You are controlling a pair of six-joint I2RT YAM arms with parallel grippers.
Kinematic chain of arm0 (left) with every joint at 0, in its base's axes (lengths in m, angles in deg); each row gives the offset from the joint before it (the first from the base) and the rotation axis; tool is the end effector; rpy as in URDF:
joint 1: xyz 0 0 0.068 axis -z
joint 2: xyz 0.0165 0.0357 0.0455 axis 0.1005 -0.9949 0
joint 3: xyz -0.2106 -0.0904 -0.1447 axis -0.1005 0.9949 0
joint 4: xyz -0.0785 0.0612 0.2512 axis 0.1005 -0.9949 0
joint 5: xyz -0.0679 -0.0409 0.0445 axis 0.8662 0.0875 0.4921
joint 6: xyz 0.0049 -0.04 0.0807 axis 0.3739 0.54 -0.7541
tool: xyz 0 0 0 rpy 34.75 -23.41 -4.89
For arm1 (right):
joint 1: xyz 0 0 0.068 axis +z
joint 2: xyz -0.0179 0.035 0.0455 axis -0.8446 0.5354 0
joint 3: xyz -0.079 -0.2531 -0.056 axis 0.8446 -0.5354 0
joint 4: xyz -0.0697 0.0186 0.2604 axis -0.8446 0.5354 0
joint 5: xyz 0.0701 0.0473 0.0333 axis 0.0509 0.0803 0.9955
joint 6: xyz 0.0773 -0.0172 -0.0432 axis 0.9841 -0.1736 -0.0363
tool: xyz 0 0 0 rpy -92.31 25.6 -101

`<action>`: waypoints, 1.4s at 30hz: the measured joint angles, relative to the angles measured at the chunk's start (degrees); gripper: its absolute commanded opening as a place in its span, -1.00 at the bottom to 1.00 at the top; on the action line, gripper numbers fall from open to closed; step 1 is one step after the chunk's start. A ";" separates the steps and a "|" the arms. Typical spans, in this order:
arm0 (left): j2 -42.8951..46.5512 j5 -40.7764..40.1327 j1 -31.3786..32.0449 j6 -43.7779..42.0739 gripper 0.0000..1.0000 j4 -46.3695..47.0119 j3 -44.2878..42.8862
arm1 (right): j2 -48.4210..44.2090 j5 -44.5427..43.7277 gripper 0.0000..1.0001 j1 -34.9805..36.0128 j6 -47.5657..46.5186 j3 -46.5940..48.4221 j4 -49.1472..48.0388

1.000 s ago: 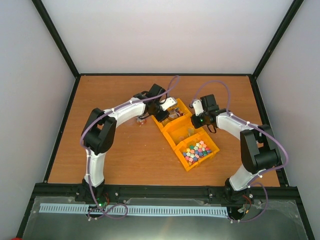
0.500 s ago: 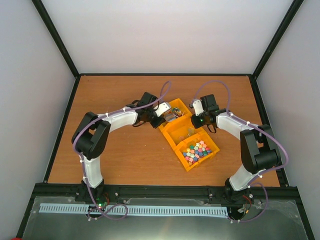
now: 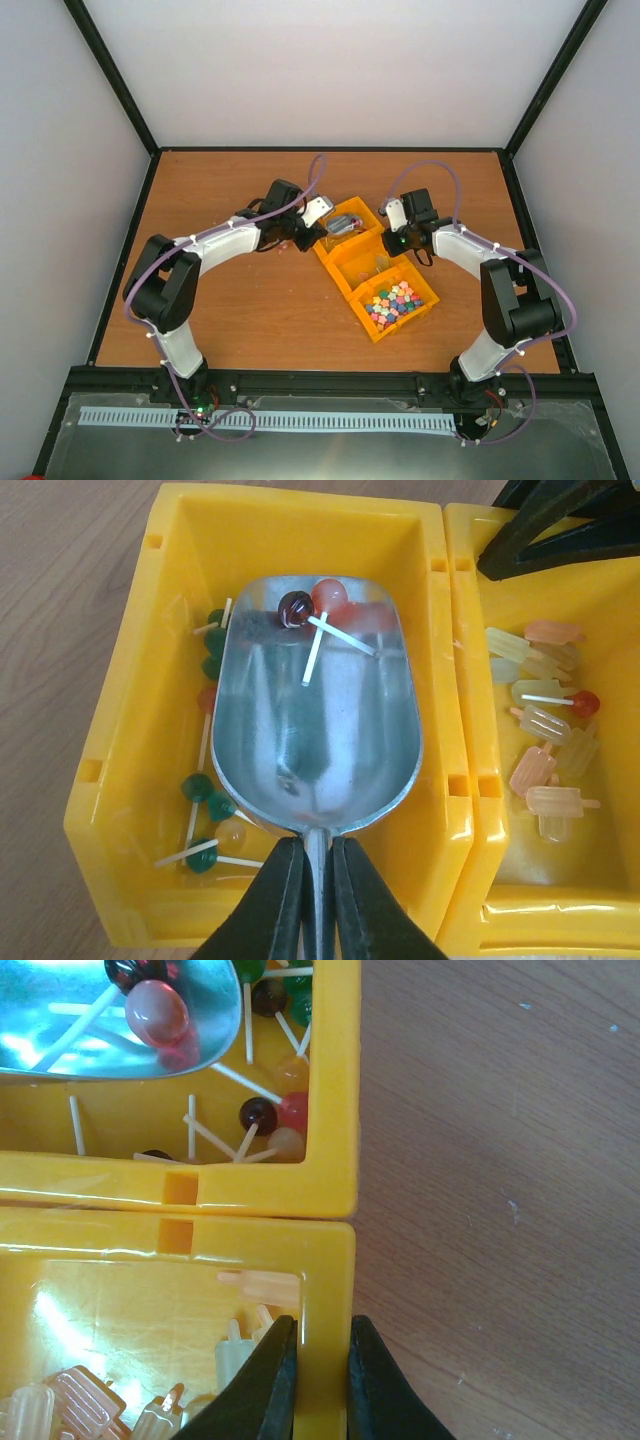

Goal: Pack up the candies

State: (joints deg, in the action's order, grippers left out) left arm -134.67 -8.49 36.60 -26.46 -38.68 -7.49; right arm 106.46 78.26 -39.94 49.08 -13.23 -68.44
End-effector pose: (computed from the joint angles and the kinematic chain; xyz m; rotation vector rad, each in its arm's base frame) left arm 0.3431 -0.2392 0.1684 1.0946 2.1171 -0.5765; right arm 0.3383 0.1237 0.1367 -0.6876 2.4661 0.2892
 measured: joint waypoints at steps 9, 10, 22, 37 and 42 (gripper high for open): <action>2.38 1.66 -1.95 -0.07 -0.99 0.42 4.04 | 0.00 -0.02 -0.94 0.00 0.00 0.00 0.00; 3.08 2.14 -2.21 -0.09 -0.98 0.63 4.81 | 0.00 -0.02 -0.94 0.00 0.00 0.00 0.00; 9.16 6.38 -2.78 -0.55 -0.99 5.84 8.31 | 0.02 -0.02 -0.75 0.00 0.00 0.00 -0.02; 20.06 11.23 -6.93 -0.96 -0.98 -2.99 7.89 | -0.15 -0.90 0.14 0.00 -0.68 0.37 0.85; 23.87 13.14 -13.03 -3.13 -0.98 -10.08 6.32 | -2.78 -0.81 0.45 -0.04 -0.85 1.68 1.90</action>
State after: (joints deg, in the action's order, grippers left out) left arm -110.80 4.65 23.57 -29.58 -48.76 -1.17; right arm 103.69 77.45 -39.98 48.23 -11.55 -66.54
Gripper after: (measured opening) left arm 0.065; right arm 0.647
